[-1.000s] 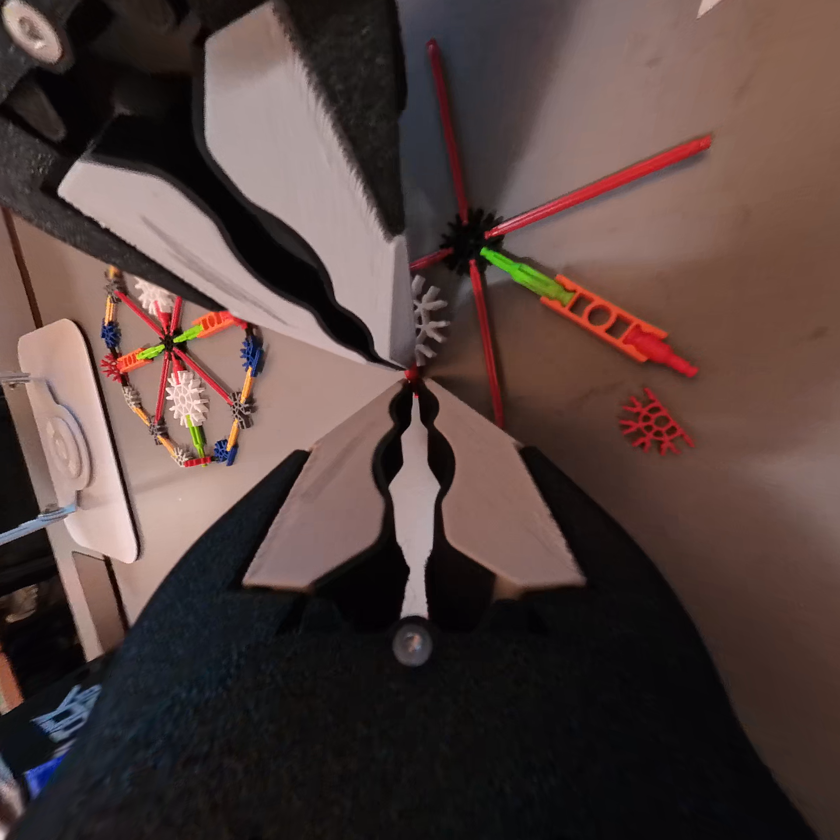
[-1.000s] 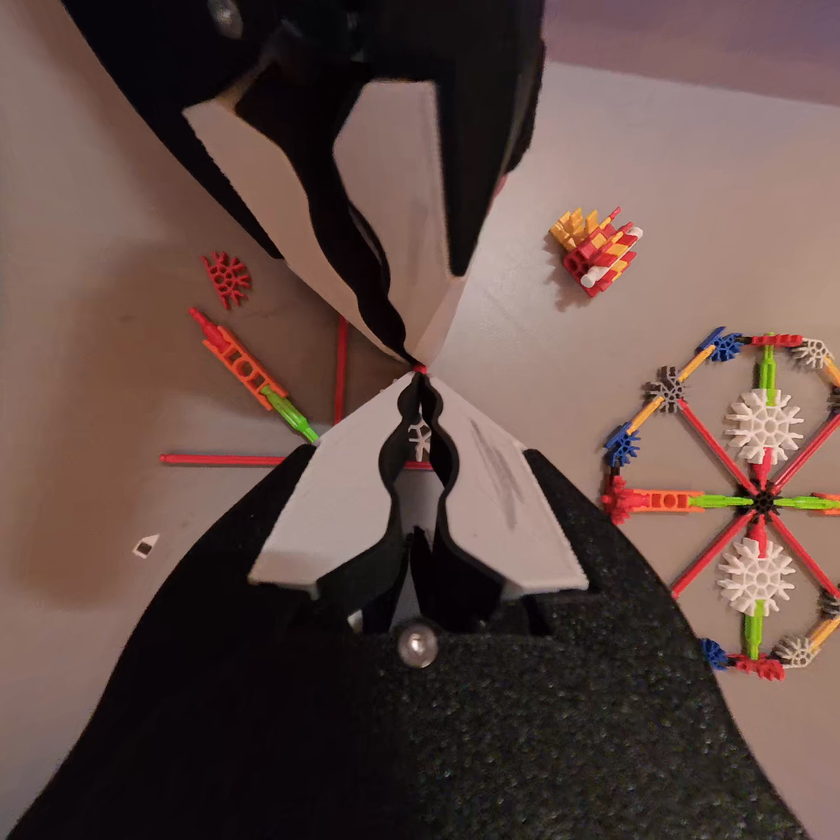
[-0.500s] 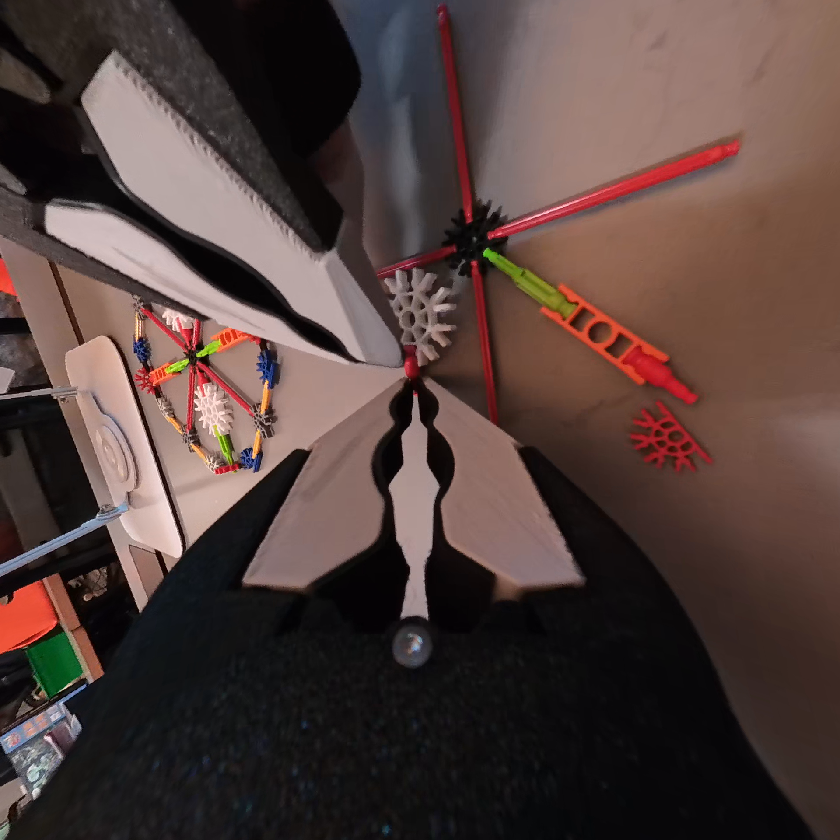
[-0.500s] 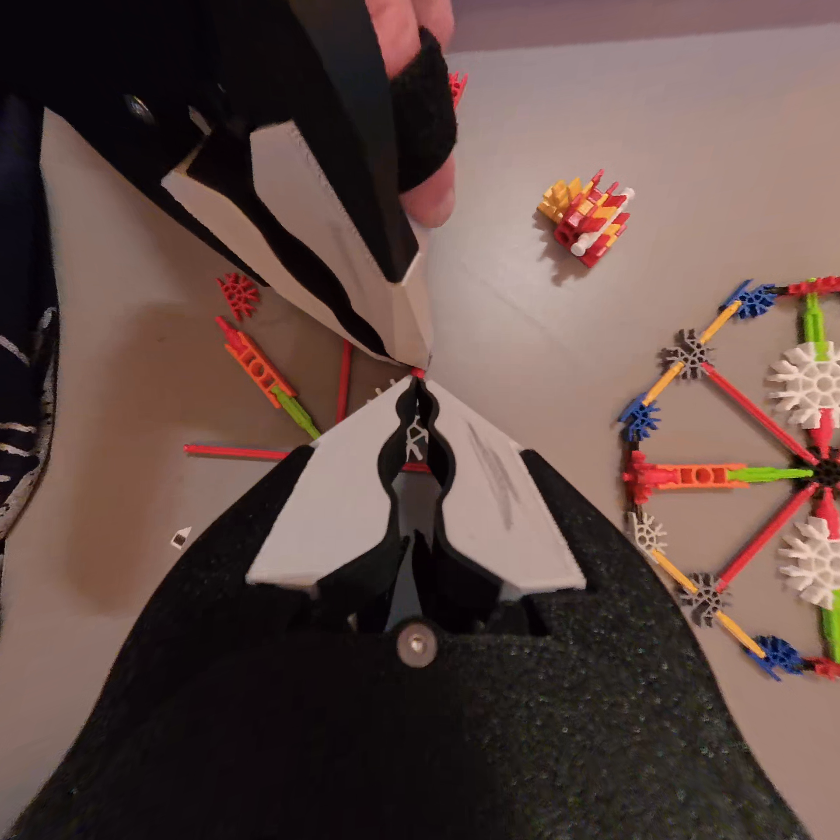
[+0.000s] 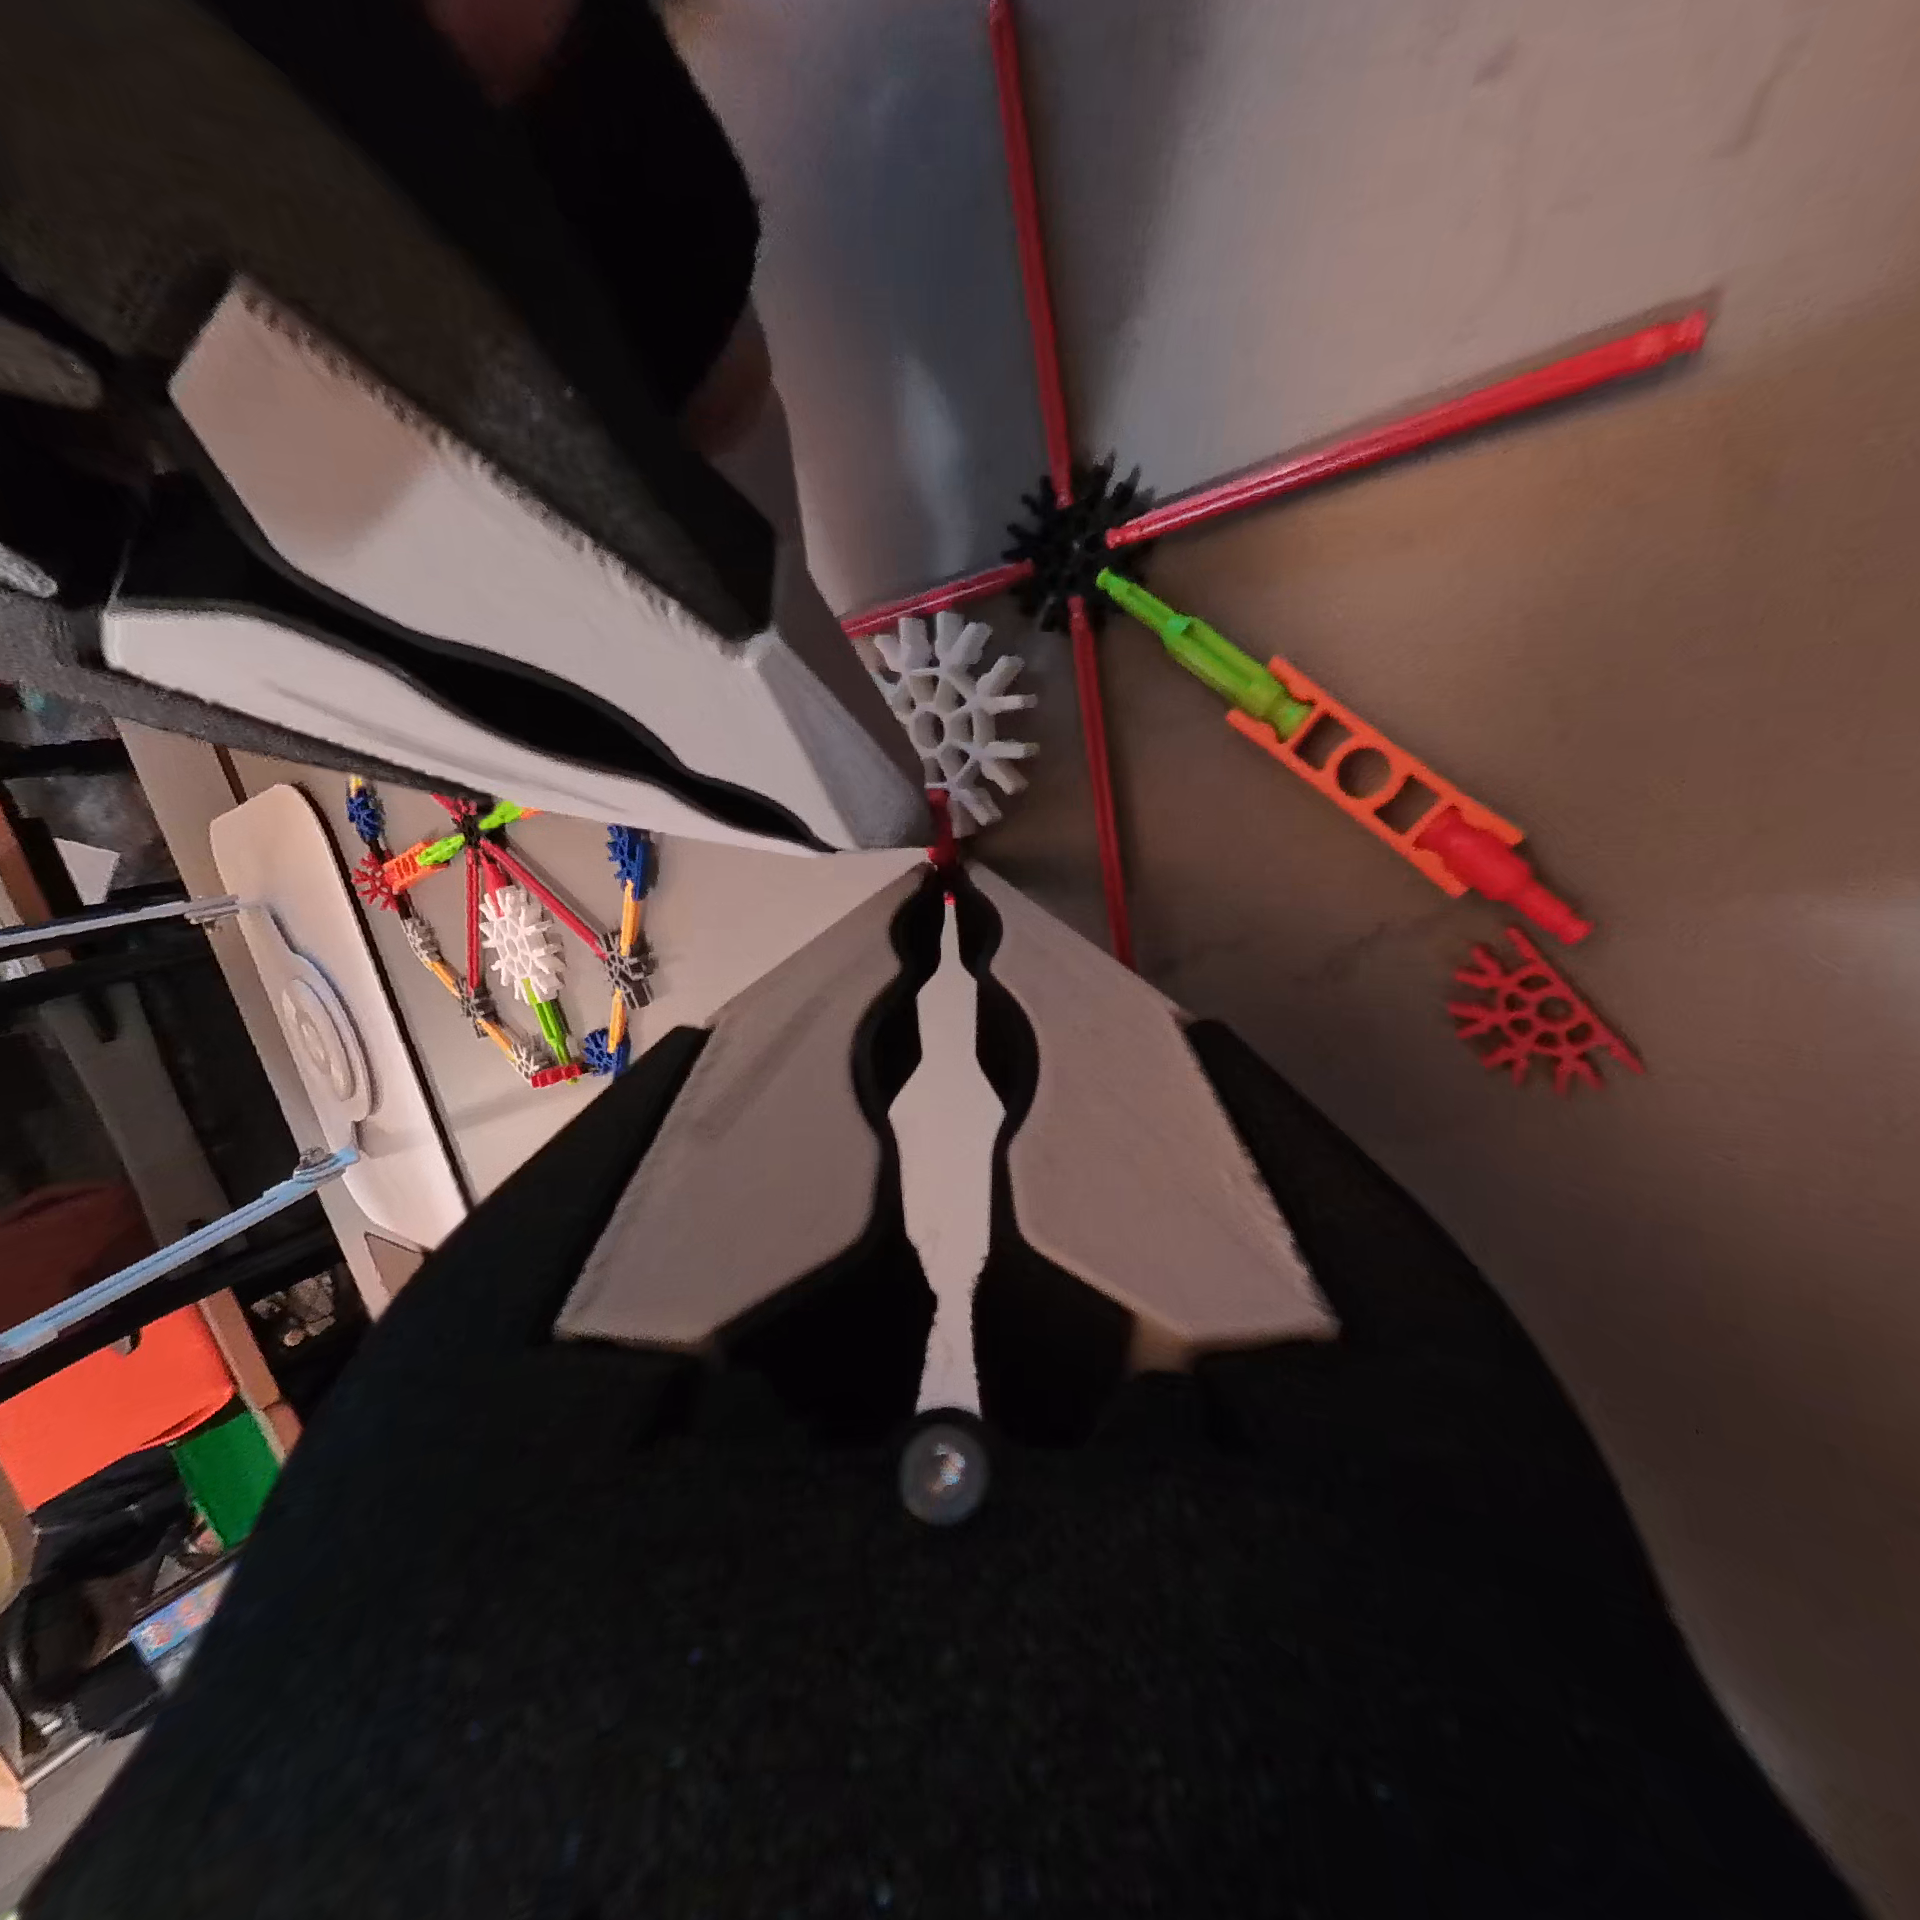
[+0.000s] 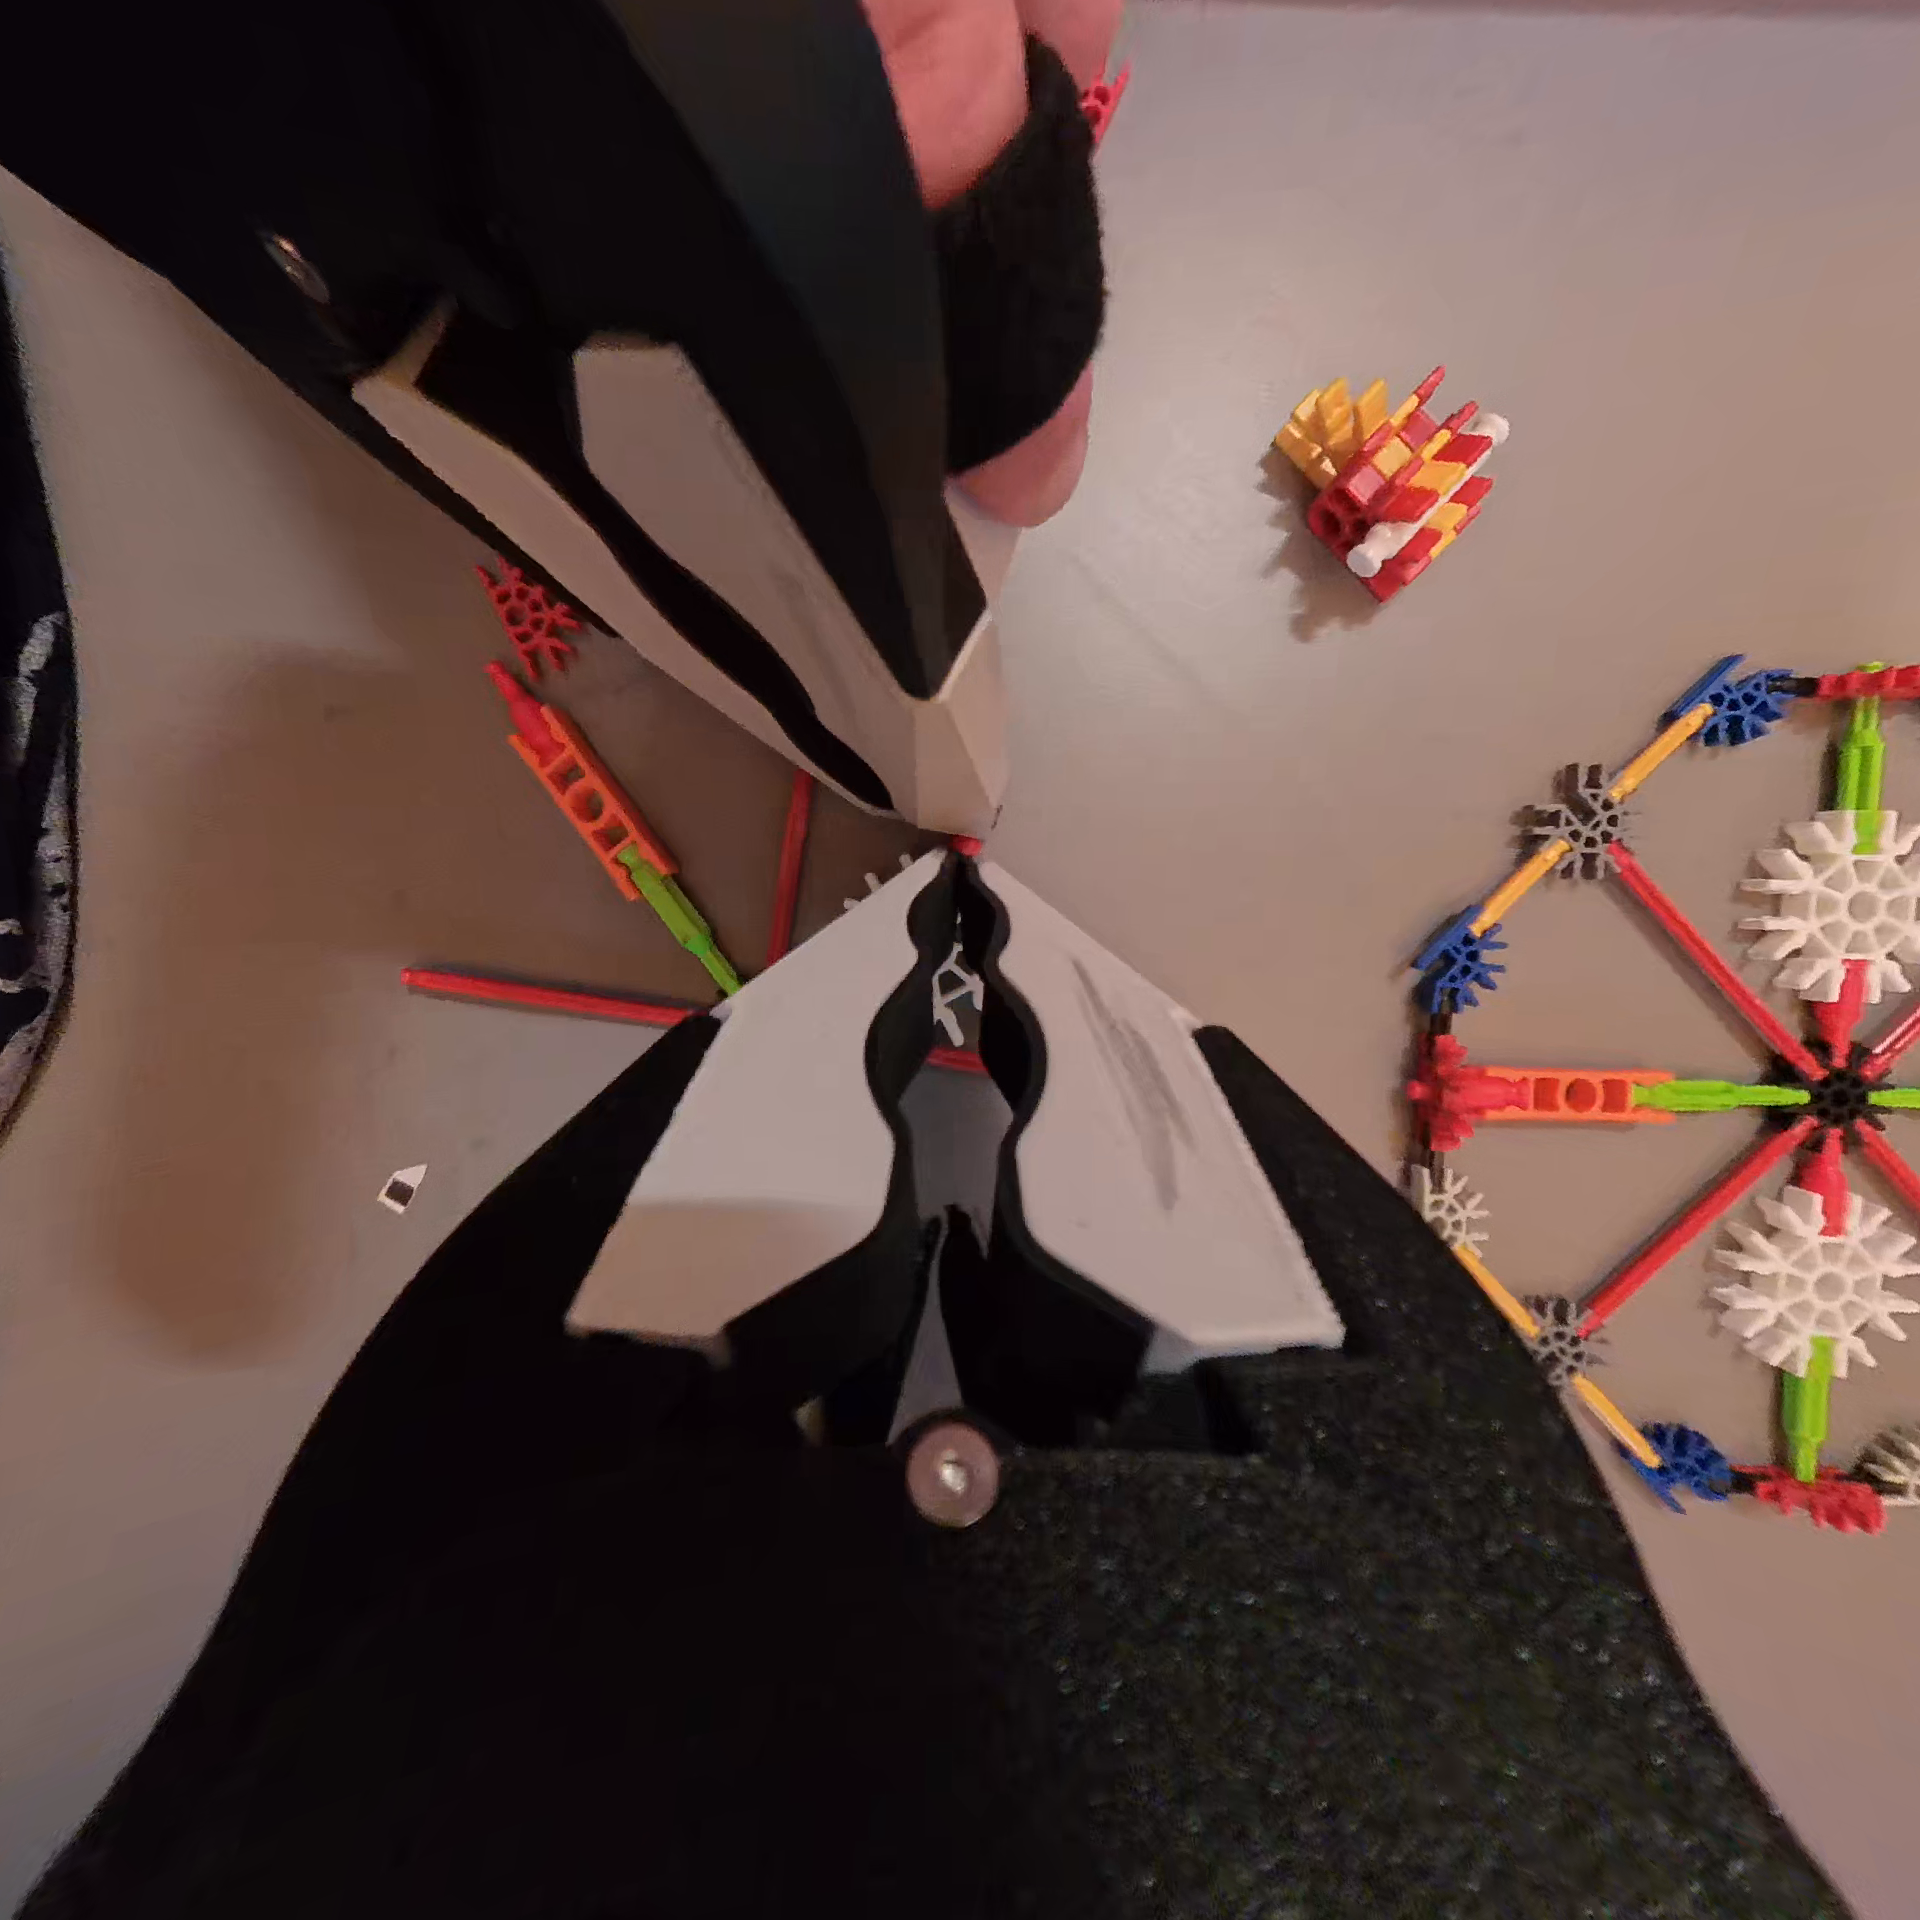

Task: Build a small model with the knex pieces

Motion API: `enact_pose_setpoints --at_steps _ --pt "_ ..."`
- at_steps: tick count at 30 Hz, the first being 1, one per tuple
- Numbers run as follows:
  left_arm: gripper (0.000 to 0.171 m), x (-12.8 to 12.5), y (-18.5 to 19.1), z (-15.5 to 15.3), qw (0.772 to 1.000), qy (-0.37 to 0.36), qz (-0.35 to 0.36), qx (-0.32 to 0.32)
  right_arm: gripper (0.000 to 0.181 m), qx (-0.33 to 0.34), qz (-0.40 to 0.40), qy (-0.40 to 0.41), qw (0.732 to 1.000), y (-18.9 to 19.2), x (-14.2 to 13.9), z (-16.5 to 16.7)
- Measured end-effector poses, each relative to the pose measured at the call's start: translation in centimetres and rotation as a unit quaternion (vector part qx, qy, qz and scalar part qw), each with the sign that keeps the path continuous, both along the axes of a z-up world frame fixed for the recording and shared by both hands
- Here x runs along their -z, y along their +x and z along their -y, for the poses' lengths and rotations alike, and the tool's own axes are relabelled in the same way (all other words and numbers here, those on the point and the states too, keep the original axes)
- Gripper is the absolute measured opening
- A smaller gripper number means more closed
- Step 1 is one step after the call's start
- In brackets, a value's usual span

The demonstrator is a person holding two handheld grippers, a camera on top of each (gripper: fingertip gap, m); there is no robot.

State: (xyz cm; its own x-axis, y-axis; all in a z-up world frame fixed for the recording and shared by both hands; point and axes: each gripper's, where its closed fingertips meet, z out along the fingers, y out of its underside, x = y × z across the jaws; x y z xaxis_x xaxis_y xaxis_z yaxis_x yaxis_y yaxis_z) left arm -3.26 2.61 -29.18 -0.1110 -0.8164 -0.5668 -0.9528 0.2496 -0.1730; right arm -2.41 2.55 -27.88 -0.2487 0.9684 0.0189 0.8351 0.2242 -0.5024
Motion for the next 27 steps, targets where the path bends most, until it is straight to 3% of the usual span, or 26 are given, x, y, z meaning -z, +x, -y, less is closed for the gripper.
enact_pose_setpoints --at_steps 9,14,27 --pt "0.000 -0.42 0.46 0.10 0.999 0.029 0.005 0.014 0.000 0.019 -0.040 -0.028 0.999 0.13 0.05 0.02" --pt "0.000 -0.28 0.49 0.02 1.000 0.009 0.017 0.012 0.000 0.019 -0.050 -0.022 0.998 0.14 0.06 0.01" --pt "0.000 -0.03 0.55 -0.06 0.994 0.023 -0.085 0.058 0.000 0.027 -0.099 0.023 0.994 0.50 0.11 0.02"
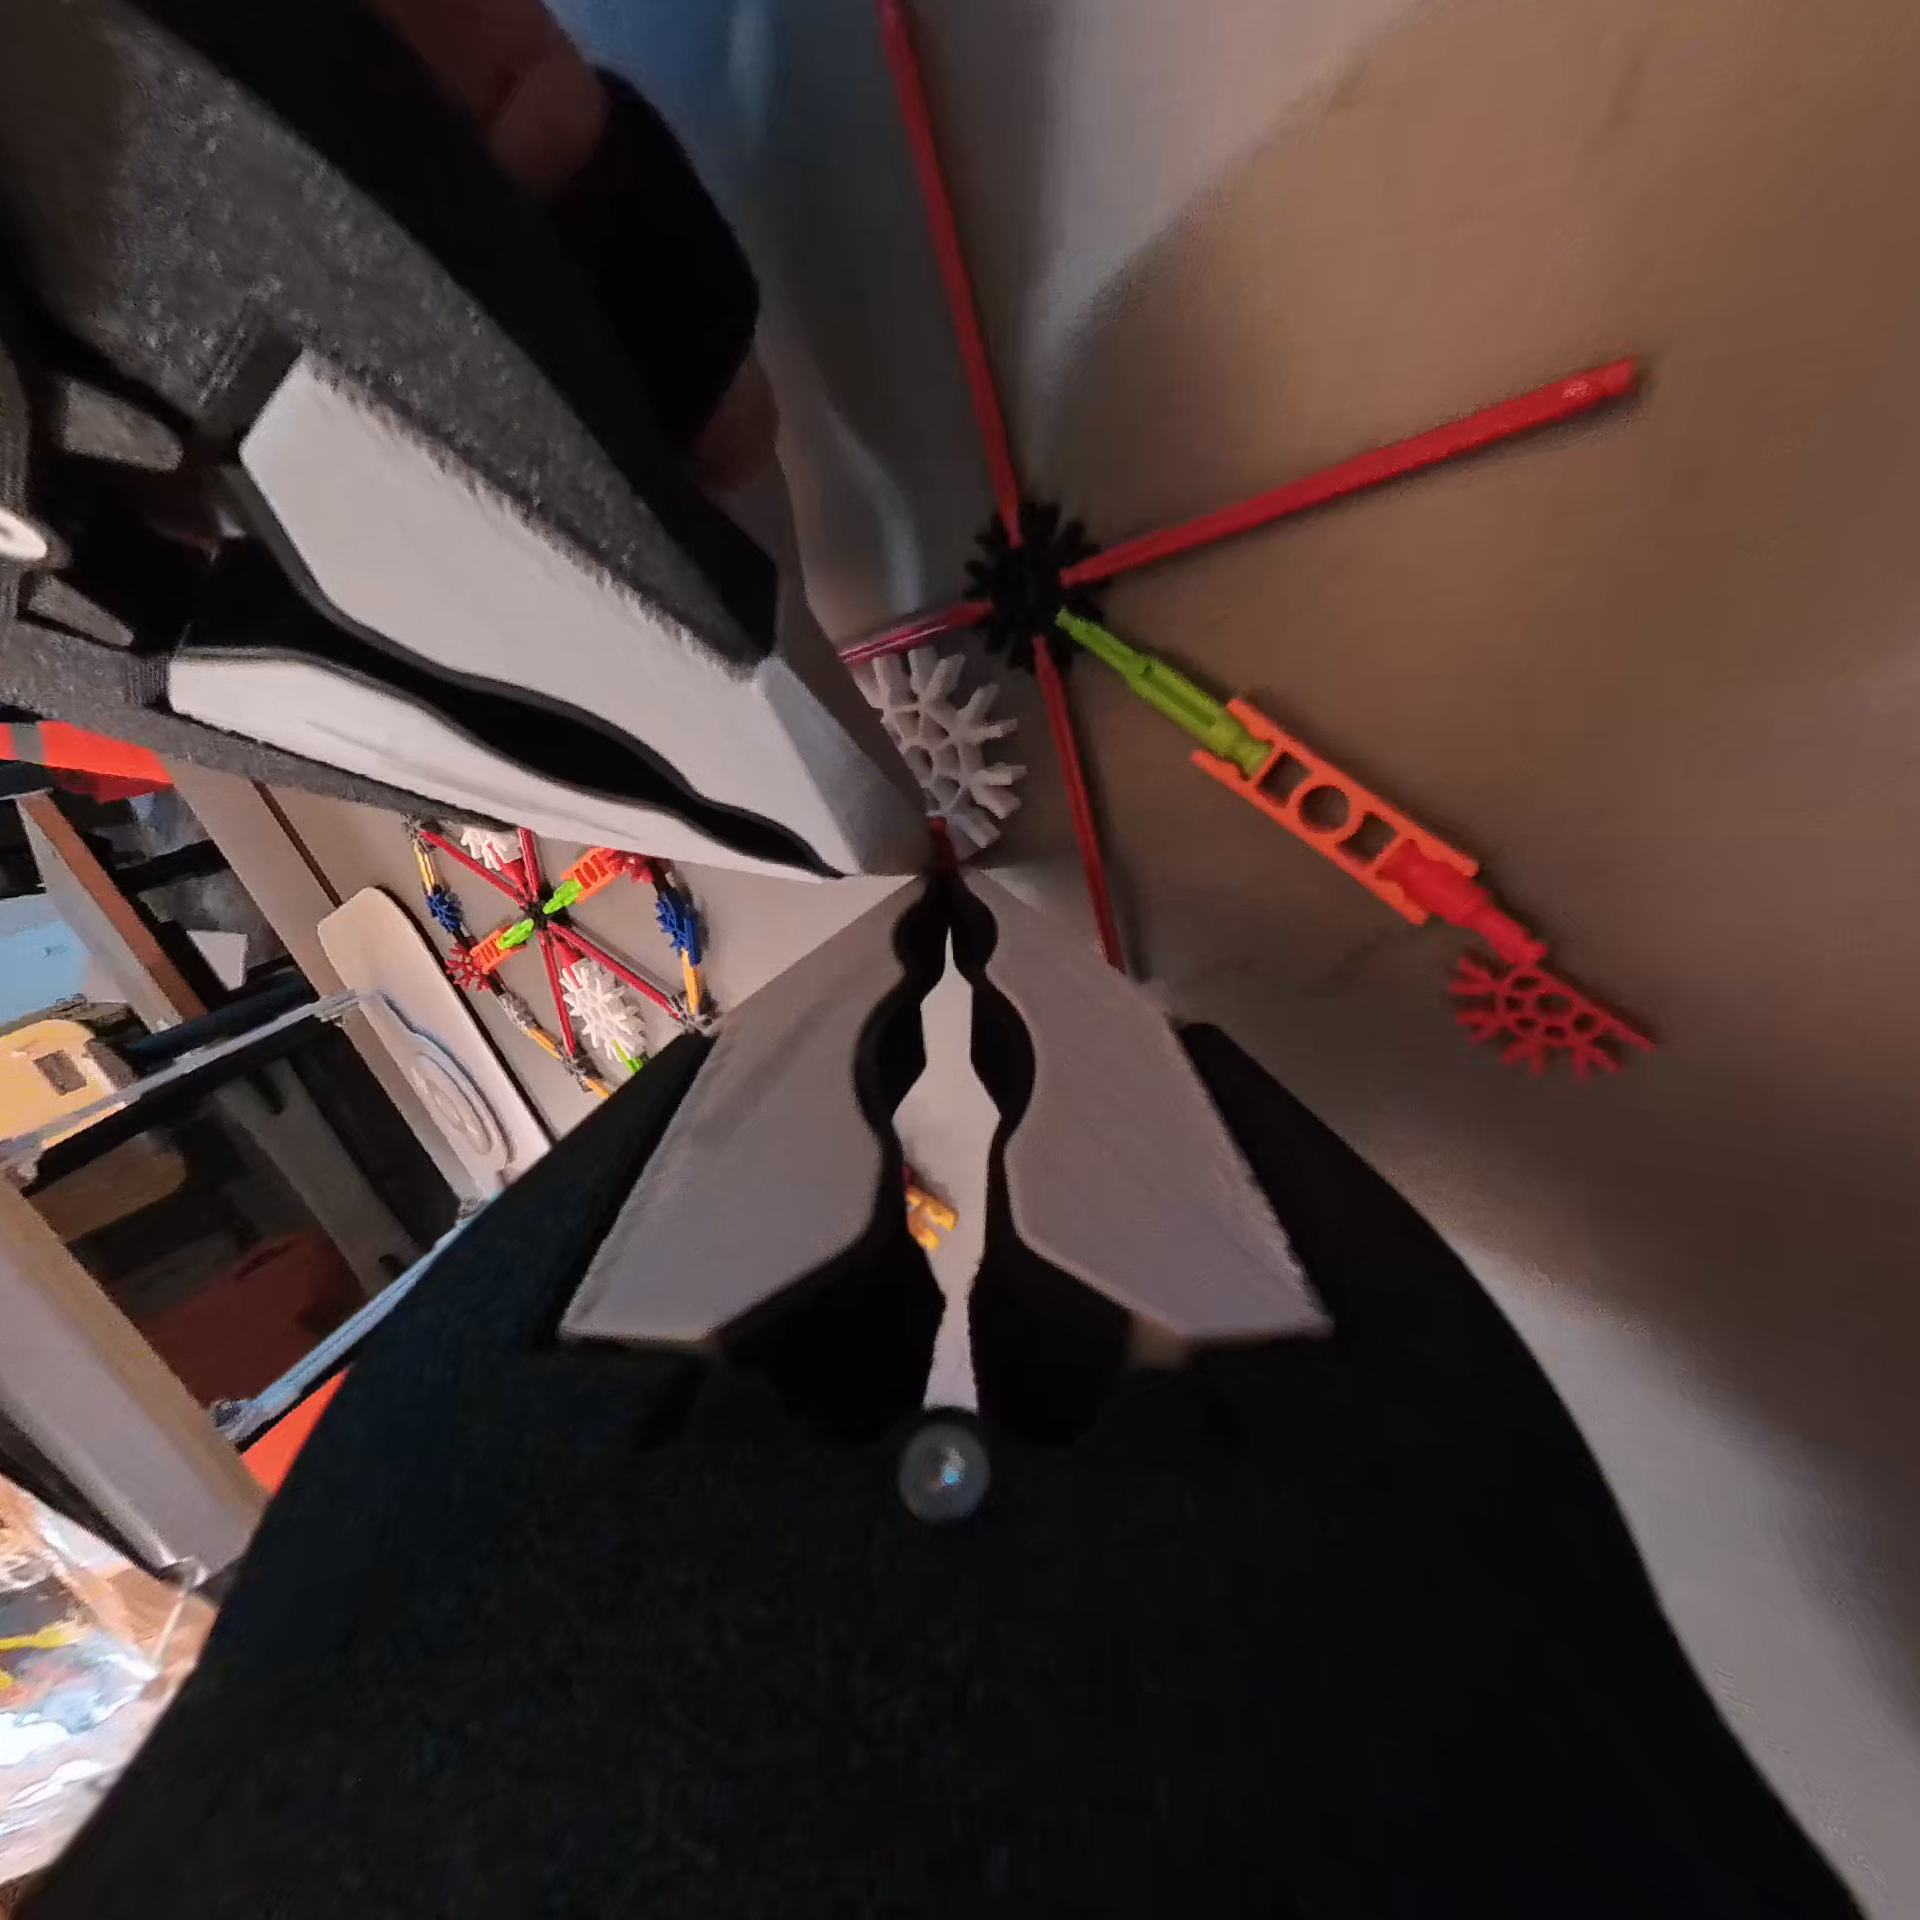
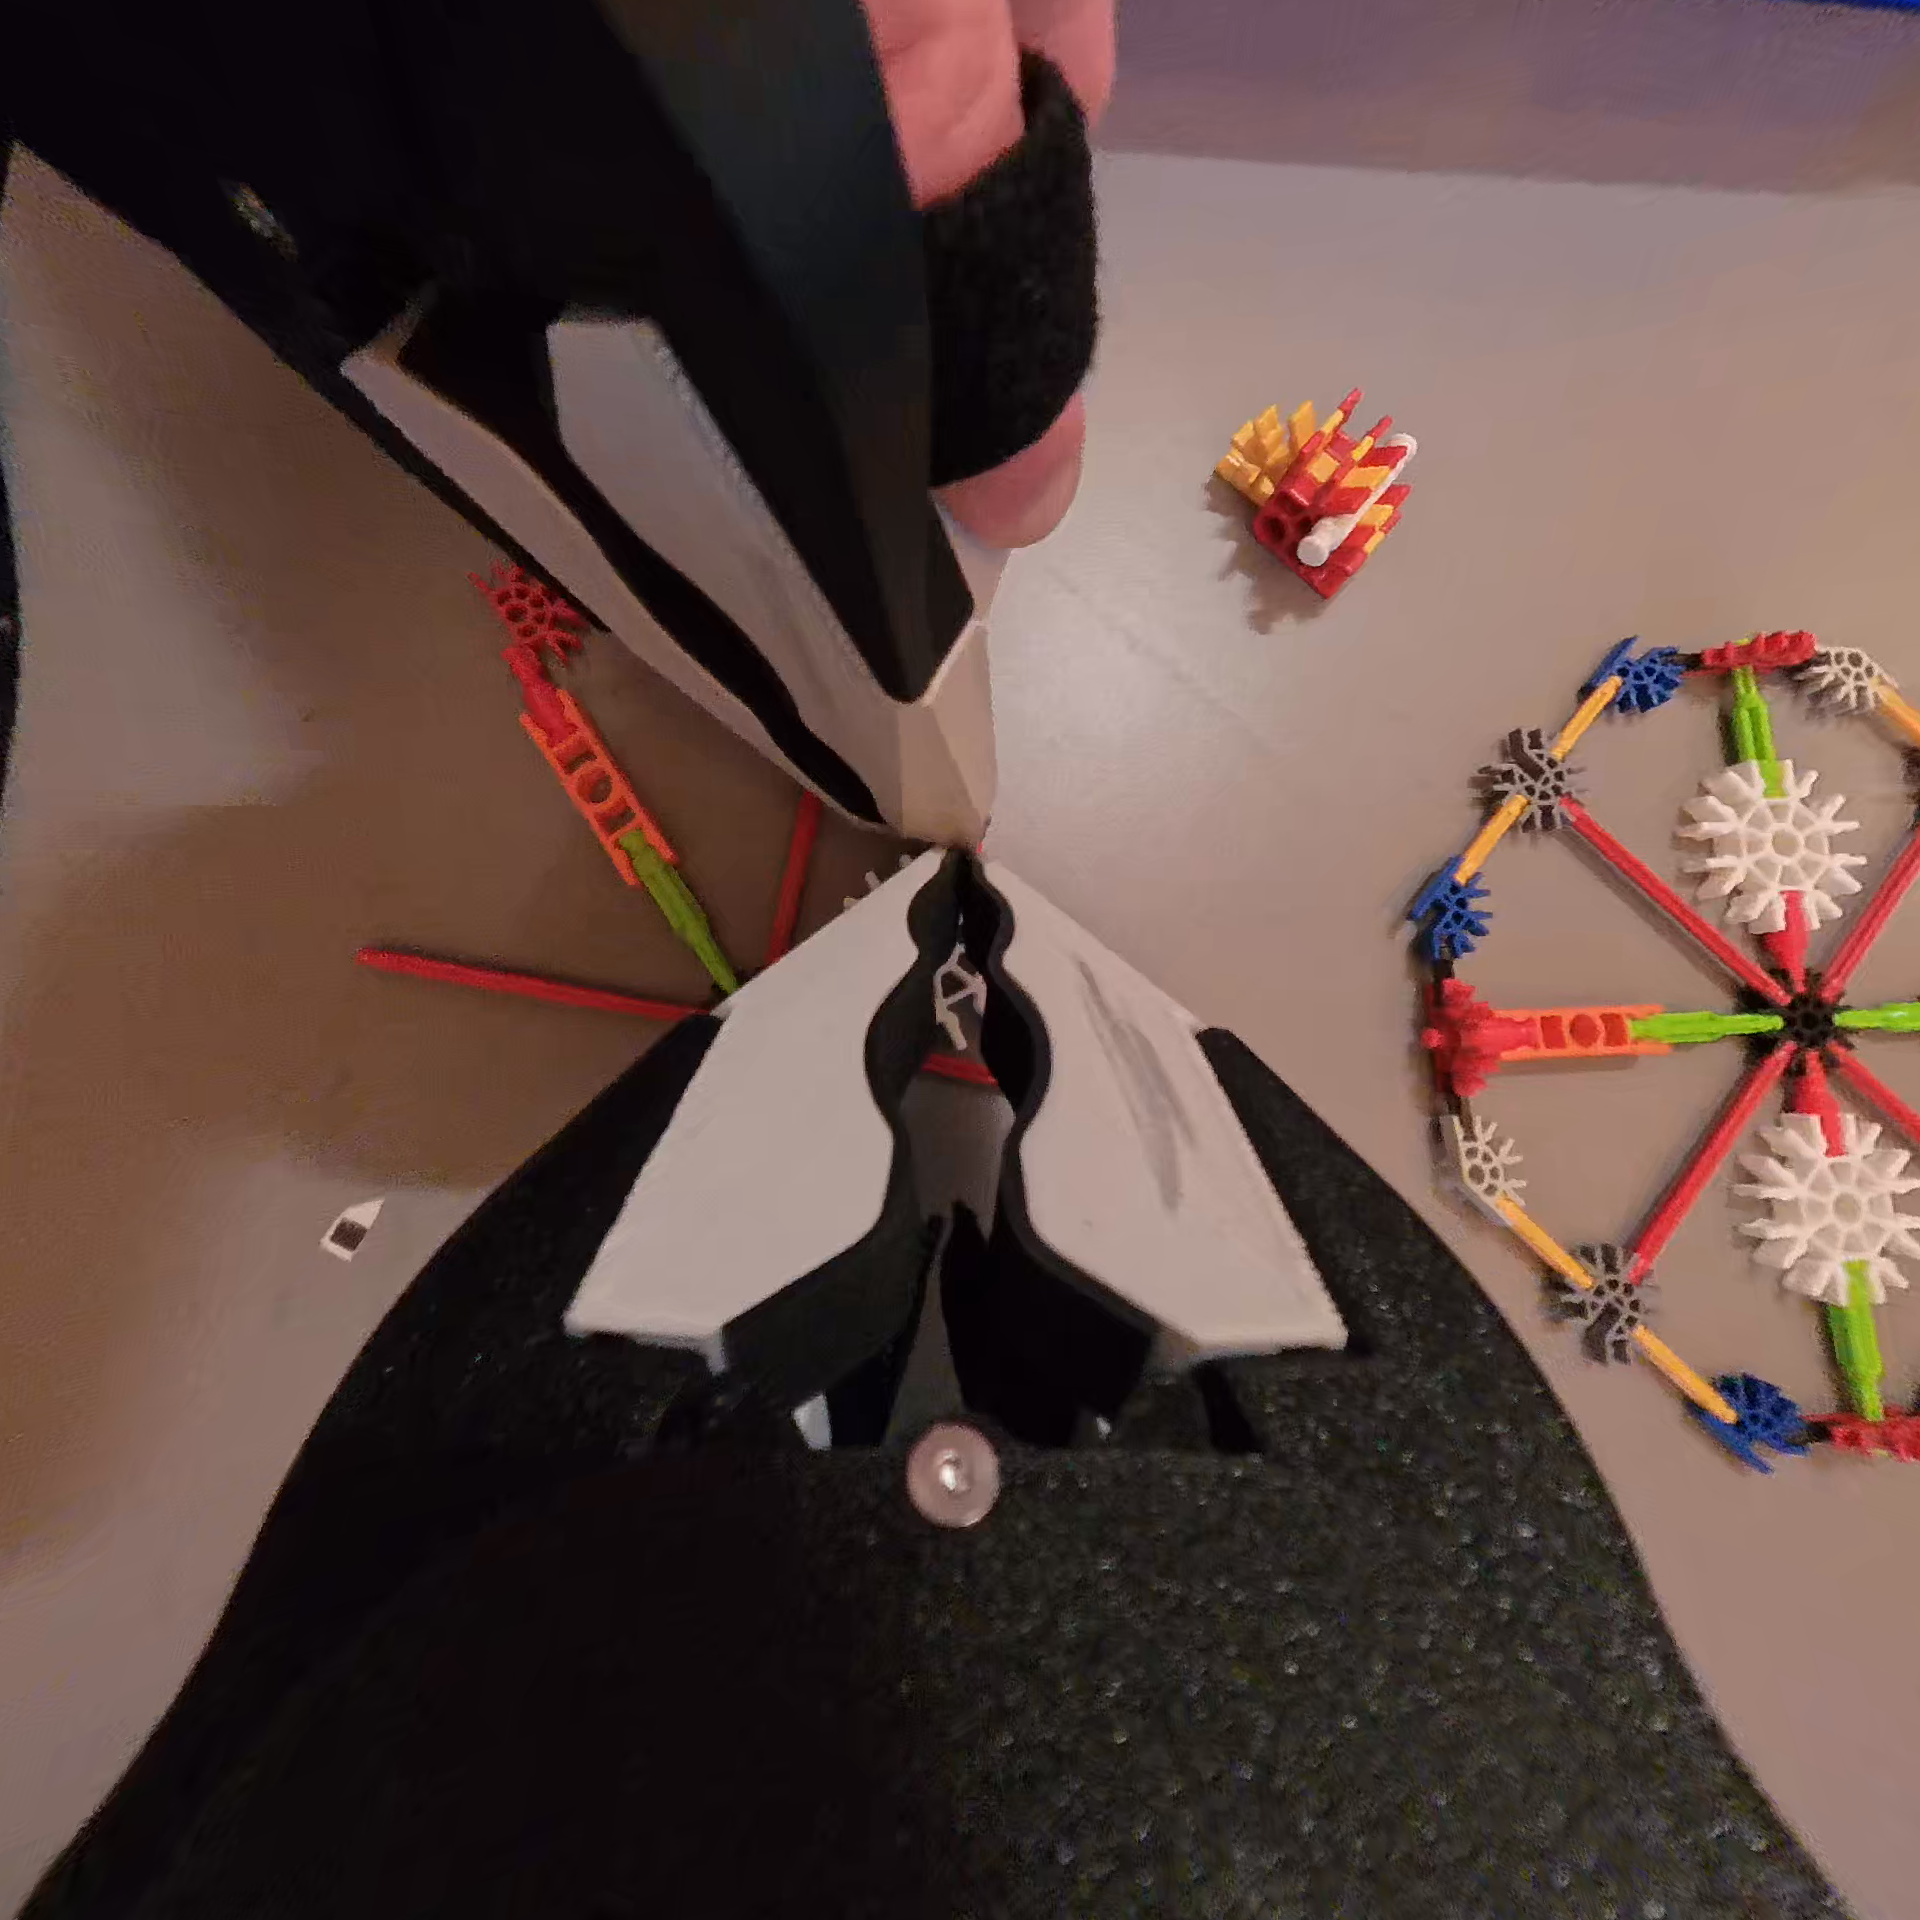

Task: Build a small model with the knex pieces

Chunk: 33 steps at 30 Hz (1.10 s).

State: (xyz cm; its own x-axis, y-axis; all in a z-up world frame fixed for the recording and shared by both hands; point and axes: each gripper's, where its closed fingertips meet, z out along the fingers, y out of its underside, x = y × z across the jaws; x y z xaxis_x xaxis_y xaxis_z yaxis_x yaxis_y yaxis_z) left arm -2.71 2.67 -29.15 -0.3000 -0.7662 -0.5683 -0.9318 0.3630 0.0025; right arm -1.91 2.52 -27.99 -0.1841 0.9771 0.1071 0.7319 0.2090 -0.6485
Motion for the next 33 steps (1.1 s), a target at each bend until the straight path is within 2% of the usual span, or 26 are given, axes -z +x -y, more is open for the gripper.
enact_pose_setpoints --at_steps 6,14,33 --pt "0.000 0.4 -0.4 -0.5 0.999 -0.016 -0.031 0.002 0.001 0.019 -0.015 -0.022 0.999 0.0 0.0 -0.2" --pt "0.002 0.3 -0.1 -1.1 1.000 -0.009 0.015 -0.020 0.000 0.032 -0.002 -0.028 0.999 0.5 -1.4 -0.8" --pt "0.002 0.3 -0.1 -1.4 1.000 -0.005 0.019 -0.013 0.000 0.013 0.122 -0.011 0.992 1.4 -0.1 -1.0"
